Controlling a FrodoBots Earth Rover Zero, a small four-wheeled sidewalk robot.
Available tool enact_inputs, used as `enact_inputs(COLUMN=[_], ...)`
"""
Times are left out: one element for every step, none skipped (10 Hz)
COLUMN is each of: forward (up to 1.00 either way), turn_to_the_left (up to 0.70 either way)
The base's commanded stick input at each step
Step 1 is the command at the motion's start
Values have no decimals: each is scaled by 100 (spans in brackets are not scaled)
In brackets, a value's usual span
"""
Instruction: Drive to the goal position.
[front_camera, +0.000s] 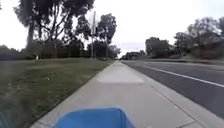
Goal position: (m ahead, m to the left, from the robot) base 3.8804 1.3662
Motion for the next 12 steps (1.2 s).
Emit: enact_inputs(forward=[100,100,100,100,100,100,100,100,100,100,100,100], turn_to_the_left=[0,0,0,0,0,0,0,0,0,0,27,27])
